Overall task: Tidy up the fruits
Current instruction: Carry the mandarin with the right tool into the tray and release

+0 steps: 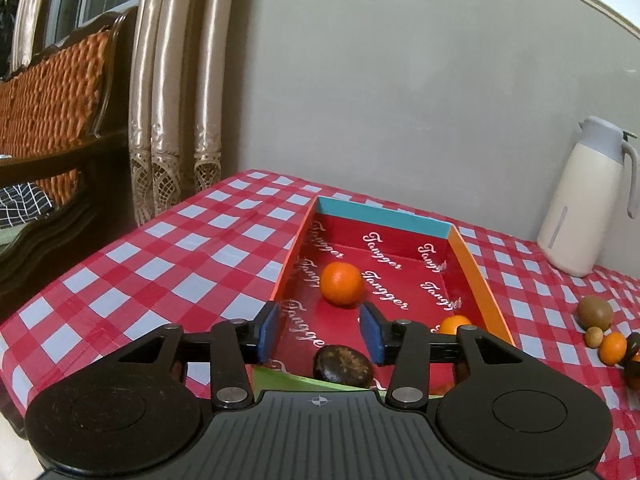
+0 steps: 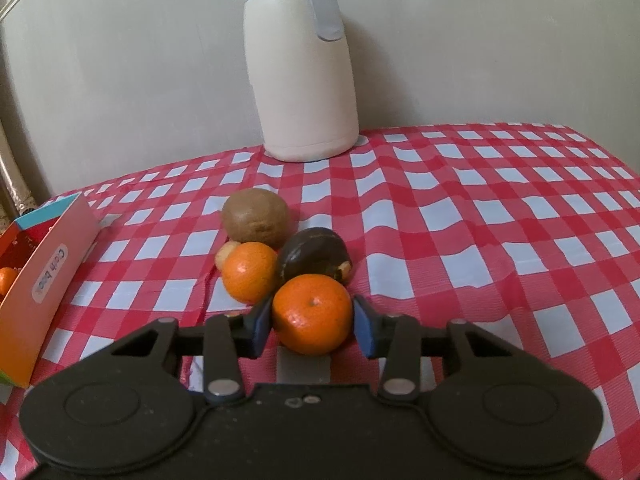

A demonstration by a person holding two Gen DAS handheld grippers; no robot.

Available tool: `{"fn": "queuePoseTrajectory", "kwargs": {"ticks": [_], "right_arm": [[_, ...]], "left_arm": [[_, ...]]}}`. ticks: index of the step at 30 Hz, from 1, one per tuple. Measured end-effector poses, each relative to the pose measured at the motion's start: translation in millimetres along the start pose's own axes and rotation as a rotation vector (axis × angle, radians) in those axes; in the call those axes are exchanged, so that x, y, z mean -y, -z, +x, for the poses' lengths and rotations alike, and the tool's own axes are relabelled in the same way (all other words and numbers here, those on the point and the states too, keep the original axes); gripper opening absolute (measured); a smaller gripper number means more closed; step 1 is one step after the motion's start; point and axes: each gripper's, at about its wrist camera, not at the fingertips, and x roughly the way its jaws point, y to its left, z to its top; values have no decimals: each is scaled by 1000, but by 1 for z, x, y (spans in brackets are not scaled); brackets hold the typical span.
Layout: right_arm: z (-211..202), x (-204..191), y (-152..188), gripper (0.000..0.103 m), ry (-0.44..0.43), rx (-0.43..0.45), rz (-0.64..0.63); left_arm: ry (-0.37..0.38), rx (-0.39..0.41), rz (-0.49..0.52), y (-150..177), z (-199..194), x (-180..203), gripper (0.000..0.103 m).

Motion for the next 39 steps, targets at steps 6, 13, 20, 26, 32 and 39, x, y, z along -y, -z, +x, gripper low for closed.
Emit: {"fn": "queuePoseTrajectory", "kwargs": {"ticks": [6, 13, 20, 26, 32, 39], "right_arm": [[-2, -1, 1, 41, -4, -1, -8], [-10, -7, 2, 41, -17, 13, -44], [-8, -8, 5, 41, -19, -8, -47], [-6, -9, 6, 43, -20, -20, -42], [-7, -13, 7, 42, -30, -25, -61], [-10, -25, 5, 41, -44, -11, -77]], "left_arm": [[19, 6, -13, 1, -2, 1, 57], [11, 41, -10, 2, -10, 2, 67], [-13, 44, -17, 3, -13, -4, 72], [-24, 46, -15, 4, -15, -8, 72], [-33, 48, -27, 4, -16, -13, 72], [-45, 52, -42, 3, -18, -21, 72]]}}
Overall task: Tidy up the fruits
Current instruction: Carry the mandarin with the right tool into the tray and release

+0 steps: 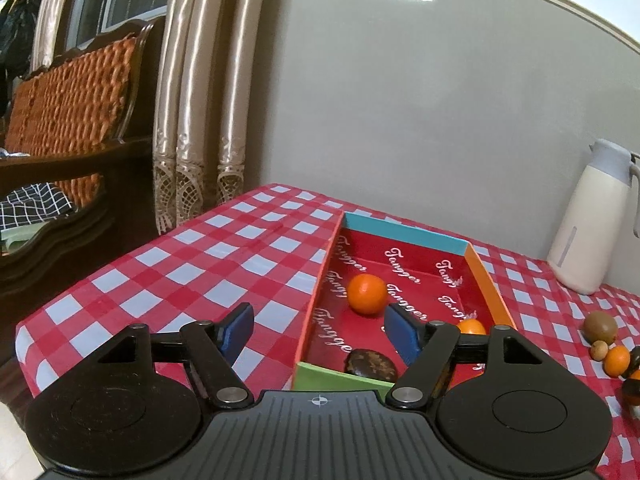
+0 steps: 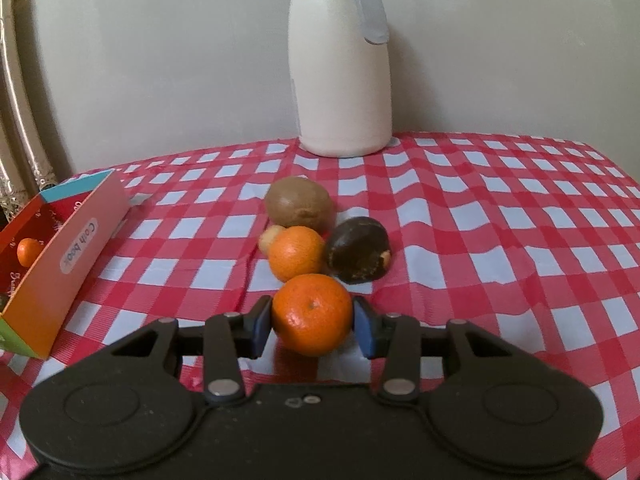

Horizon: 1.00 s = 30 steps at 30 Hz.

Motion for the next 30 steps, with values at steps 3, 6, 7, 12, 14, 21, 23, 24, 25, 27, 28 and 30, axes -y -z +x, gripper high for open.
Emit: {"fn": "queuePoseTrajectory", "kwargs": {"ticks": [3, 6, 7, 12, 14, 21, 23, 24, 25, 27, 28, 30], "right_arm": [[-2, -7, -2, 41, -19, 9, -8], [-4, -16, -3, 42, -27, 18, -15], [-4, -18, -4, 42, -35, 20, -12], [-6, -33, -8, 41, -87, 45, -18], [-7, -40, -10, 41, -120, 56, -19], [-17, -76, -19, 42, -255, 118, -53], [-17, -87, -20, 41, -292, 123, -67], [-16, -94, -20, 41, -313, 124, -77], [-16, -101, -20, 41, -326, 125, -84], [-15, -113, -20, 41, -365, 131, -101], [-15, -119, -20, 41, -383, 133, -110], [-15, -132, -19, 41, -418, 139, -131]], "left_arm": [[-8, 5, -8, 0, -2, -5, 72], [-16, 9, -16, 0, -2, -9, 72], [-19, 10, -20, -1, -3, -11, 72], [-28, 19, -34, -2, -3, -17, 73], [-35, 19, -35, -2, -2, -19, 74], [-54, 20, -42, -2, -1, -26, 76], [-61, 20, -41, -1, 0, -27, 77], [-65, 20, -41, -1, -1, -29, 77], [-69, 20, -42, -1, -1, -30, 77], [-80, 20, -44, -1, -1, -35, 77], [-85, 20, -45, -1, -1, -37, 77], [-96, 18, -49, 0, -1, -43, 78]]}}
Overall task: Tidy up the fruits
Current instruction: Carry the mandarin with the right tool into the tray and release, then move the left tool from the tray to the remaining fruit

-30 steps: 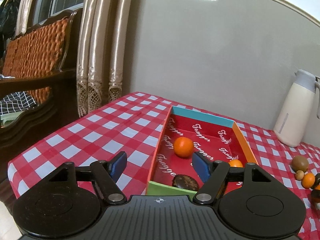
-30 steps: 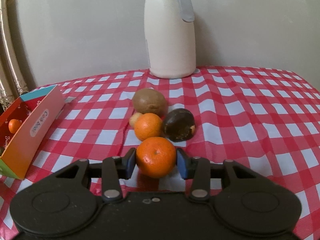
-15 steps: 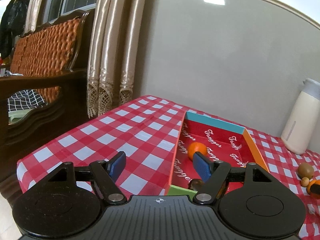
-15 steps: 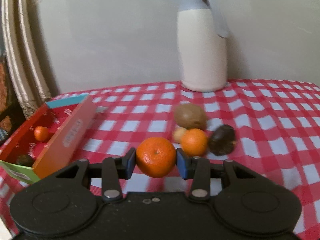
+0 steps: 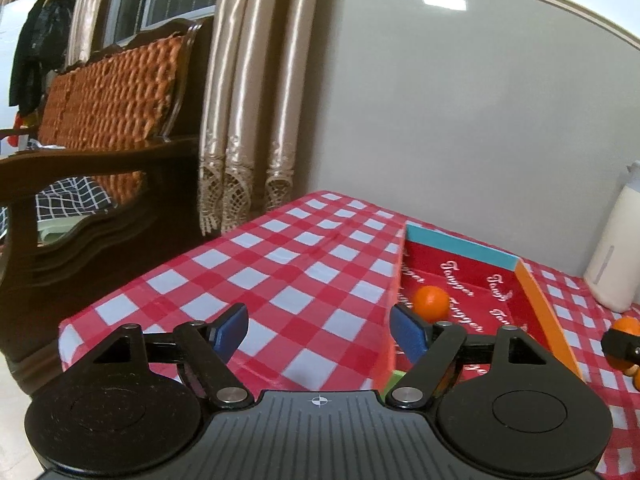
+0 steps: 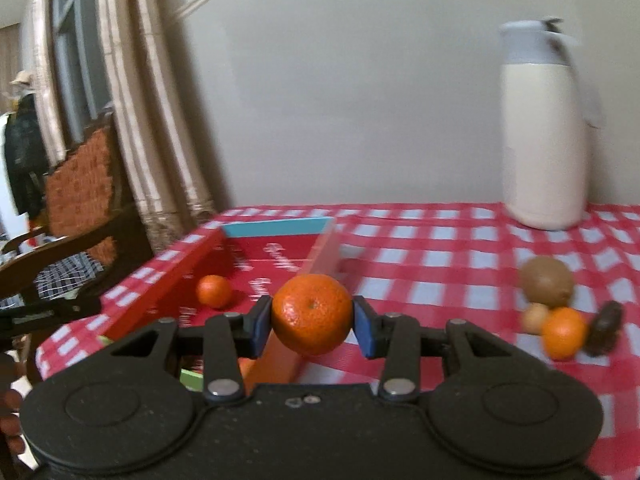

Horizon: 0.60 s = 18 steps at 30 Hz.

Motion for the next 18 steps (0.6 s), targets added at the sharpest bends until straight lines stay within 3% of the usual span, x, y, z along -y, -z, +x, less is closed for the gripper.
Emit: {"fn": "queuePoseTrajectory", "kwargs": {"ticks": [6, 12, 15, 17, 18], "right_arm": [[16, -32, 3, 41, -89, -10, -80], [25, -49, 10, 42, -120, -53, -136], [25, -50, 12, 47, -127, -56, -142], [22, -49, 12, 73, -135, -48, -134], [19, -48, 12, 75, -132, -29, -134]], "left_arm": [[-21, -5, -17, -1, 2, -14, 78], [-24, -5, -17, -1, 2, -19, 78], [-20, -8, -18, -1, 2, -19, 78], [-16, -8, -15, -1, 2, -18, 78], [-15, -9, -14, -1, 2, -17, 78]]}}
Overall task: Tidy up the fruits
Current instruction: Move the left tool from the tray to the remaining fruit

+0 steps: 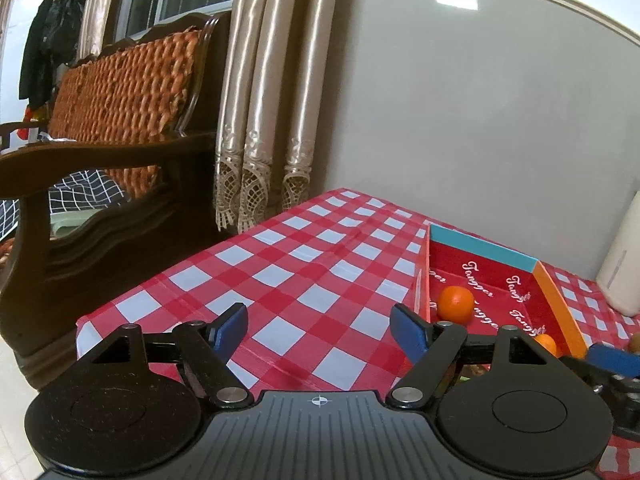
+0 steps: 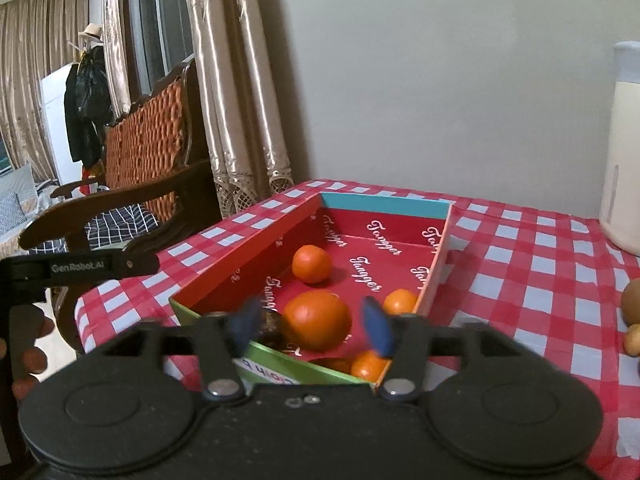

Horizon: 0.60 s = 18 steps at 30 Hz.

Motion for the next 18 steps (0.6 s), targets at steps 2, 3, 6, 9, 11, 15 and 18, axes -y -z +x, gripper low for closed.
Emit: {"fn": "queuePoseTrajectory", "kwargs": {"ticks": [2, 3, 6, 9, 11, 15, 18], "right_arm": [[-3, 0, -2, 73, 5, 18, -9], [-6, 1, -2, 73, 10, 30, -7], [-14, 7, -3, 73, 31, 50, 8], [-21, 16, -4, 79, 64, 62, 26], [-26, 23, -4, 81, 90, 68, 41], [-35, 36, -2, 86, 148, 75, 71], [-47, 49, 1, 90, 198, 84, 98]], "left_arm": [[4, 0, 2, 0, 0, 2, 78], [6, 0, 3, 0, 0, 3, 78], [14, -1, 9, 1, -1, 7, 78], [22, -5, 21, 2, -1, 13, 78], [28, -5, 23, 2, -2, 17, 78], [49, -1, 32, 4, -4, 28, 78], [70, 8, 58, 5, -6, 41, 78]]}}
